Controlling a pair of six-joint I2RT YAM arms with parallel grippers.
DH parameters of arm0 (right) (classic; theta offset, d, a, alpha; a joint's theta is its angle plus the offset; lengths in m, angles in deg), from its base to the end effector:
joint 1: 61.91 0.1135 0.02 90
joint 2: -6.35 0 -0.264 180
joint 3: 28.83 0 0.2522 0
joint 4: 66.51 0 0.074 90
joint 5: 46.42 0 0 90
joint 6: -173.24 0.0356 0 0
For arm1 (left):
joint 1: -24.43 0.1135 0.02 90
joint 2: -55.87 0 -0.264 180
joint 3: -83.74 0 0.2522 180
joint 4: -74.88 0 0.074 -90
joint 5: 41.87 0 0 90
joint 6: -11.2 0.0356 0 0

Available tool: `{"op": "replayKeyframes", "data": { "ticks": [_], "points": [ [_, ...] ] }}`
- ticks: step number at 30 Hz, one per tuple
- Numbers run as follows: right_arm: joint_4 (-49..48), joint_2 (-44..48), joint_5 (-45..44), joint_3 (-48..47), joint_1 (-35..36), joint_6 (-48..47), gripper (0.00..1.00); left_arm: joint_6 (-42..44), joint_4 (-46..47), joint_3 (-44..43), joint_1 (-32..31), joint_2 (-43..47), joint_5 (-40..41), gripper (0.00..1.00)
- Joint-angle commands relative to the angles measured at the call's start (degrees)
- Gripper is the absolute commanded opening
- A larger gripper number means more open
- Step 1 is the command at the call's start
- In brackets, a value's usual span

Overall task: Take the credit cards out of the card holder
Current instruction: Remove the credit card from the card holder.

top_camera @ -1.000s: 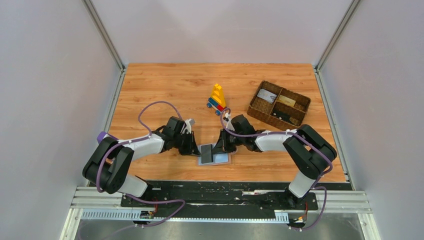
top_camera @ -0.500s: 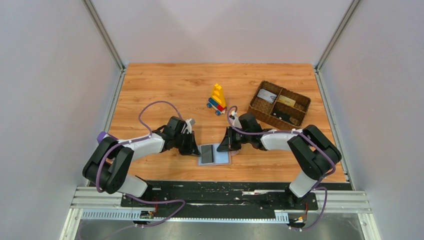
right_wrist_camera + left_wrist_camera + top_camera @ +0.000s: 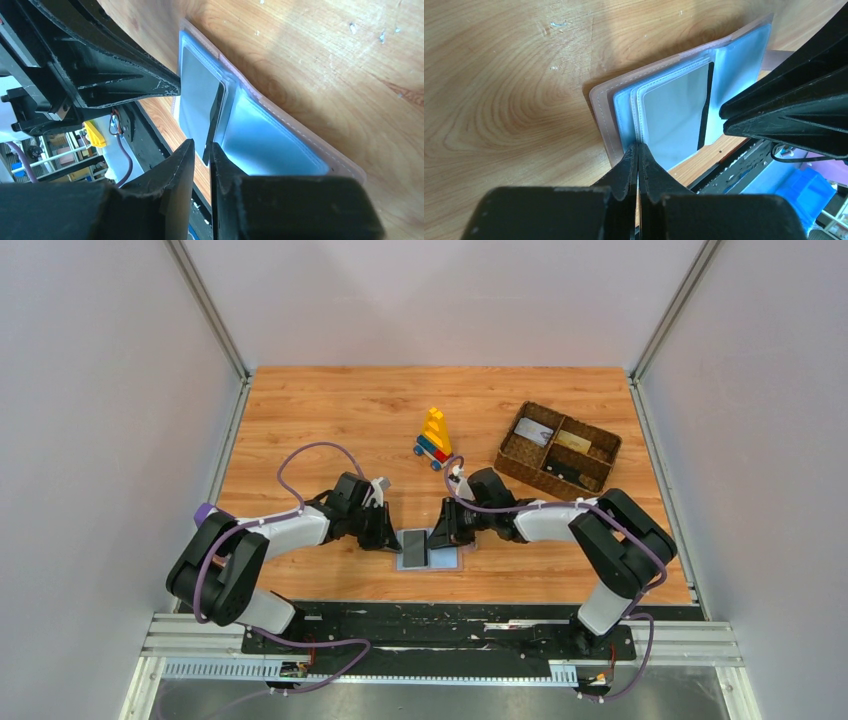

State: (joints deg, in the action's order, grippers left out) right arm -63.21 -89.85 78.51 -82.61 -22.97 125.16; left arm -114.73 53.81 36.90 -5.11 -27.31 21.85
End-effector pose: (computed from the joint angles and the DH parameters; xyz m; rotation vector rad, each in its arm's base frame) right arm 0.2258 0.2086 0.1320 -0.2674 2.6299 1.3198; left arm 0.2087 -0.1364 0.1369 0.0340 2.7503 -0.9726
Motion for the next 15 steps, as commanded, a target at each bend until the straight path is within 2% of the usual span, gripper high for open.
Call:
{"op": "replayKeyframes", "data": {
  "ticks": [1, 15],
  "points": [
    [-1.8, -1.5, -0.9, -2.4, 0.6, -0.1, 0.18, 0.8, -2.0, 1.3, -0.1, -1.7, 3.4, 0.03],
    [-0.1, -4.3, -3.8, -3.9, 2.2, 0.6, 0.21, 0.4, -1.3, 1.4, -0.2, -2.2, 3.0, 0.02]
  ]
}}
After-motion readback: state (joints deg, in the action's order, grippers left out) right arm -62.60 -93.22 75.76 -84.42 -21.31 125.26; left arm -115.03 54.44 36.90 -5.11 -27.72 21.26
